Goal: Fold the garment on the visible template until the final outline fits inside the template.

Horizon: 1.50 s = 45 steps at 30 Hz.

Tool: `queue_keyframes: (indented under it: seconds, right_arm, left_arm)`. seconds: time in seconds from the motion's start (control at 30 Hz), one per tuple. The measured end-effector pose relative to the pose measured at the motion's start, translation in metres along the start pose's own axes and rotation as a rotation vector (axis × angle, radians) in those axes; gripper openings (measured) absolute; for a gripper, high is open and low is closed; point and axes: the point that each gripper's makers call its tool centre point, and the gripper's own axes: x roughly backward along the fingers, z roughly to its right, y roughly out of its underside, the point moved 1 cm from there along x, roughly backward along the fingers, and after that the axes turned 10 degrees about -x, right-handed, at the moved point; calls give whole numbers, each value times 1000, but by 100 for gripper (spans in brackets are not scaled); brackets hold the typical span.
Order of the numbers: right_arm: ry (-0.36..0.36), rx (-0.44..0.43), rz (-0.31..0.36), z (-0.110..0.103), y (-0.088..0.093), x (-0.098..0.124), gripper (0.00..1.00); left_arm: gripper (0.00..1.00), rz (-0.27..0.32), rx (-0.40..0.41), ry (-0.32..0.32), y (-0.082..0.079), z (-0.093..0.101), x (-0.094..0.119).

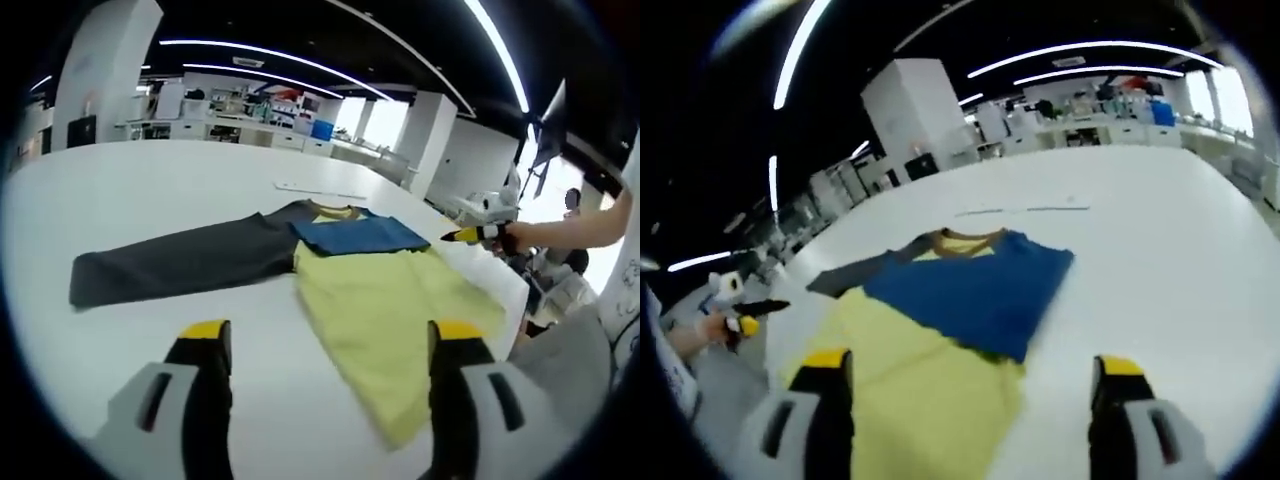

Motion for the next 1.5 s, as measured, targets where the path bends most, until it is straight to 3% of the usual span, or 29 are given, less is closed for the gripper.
queue_keyframes:
  seconds: [0.23, 0.33, 0.43, 0.57, 0.67, 0.77, 1.0, 1.2, 1.37, 1.5]
  right_arm:
    - [-11, -34, 30, -13, 1, 16, 100]
    - [-17, -38, 30, -16, 3, 19, 100]
    - [-29, -45, 32, -20, 7, 23, 99]
    - [-39, -72, 45, -22, 10, 25, 97]
    - [-39, -82, 45, -22, 13, 25, 97]
    - [-42, -83, 39, -23, 14, 26, 97]
    - [-36, -85, 55, -21, 11, 36, 97]
    - [-23, -101, 67, -19, 14, 46, 97]
    - [-12, -114, 66, -13, 17, 51, 97]
    - [-8, -123, 71, -14, 16, 52, 96]
  left_arm:
    - [81, 18, 26, -83, -4, -49, 12]
    - [84, 26, 72, -70, -7, -64, 17]
    - [86, 48, 101, -112, -9, -83, 23]
    - [81, 17, 107, -207, -1, -123, 32]
    - [80, 51, 235, -261, 5, -148, 33]
    - [79, 68, 282, -291, 9, -163, 35]
    - [73, 78, 321, -325, 16, -179, 35]
    - [68, 83, 390, -383, 31, -217, 33]
    - [61, 81, 385, -395, 32, -211, 27]
    - [47, 66, 375, -420, 35, -216, 26]
